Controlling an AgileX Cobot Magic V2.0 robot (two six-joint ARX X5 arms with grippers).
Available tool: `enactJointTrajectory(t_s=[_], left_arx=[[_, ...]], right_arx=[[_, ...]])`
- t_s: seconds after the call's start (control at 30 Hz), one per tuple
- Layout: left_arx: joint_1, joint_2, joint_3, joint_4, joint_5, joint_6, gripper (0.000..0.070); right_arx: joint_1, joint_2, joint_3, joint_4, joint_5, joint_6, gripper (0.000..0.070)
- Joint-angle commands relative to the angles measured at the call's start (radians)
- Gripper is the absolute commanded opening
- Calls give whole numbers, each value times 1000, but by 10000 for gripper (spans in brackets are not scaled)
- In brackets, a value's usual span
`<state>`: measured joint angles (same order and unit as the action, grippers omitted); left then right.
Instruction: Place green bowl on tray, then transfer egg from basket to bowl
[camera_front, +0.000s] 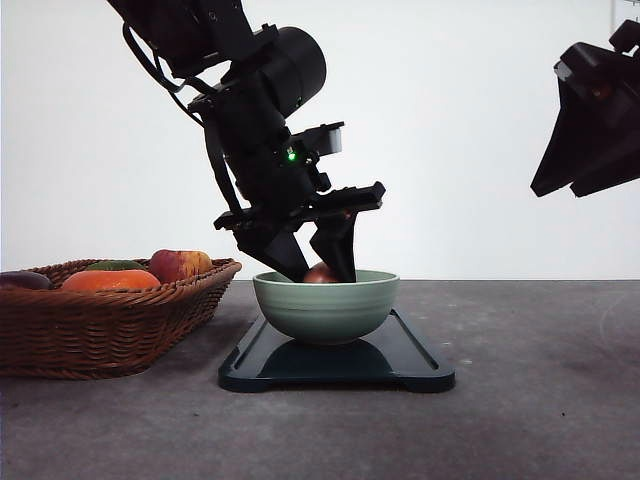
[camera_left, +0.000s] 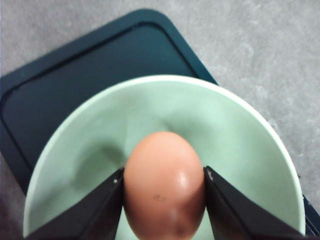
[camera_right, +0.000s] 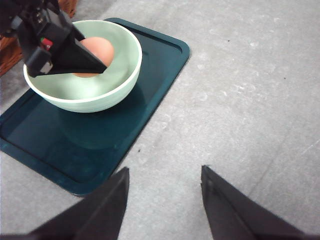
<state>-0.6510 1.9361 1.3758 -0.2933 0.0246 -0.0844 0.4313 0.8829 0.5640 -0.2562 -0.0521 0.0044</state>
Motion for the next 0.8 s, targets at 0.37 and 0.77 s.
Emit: enactJointTrajectory(t_s=[0.37,0.77], left_arx=[[-11,58,22,10,-3,17,270],[-13,73,22,2,-3,15,288]], right_arx=[[5,4,0,9,1,-5,276],[5,4,0,9,1,-5,276]])
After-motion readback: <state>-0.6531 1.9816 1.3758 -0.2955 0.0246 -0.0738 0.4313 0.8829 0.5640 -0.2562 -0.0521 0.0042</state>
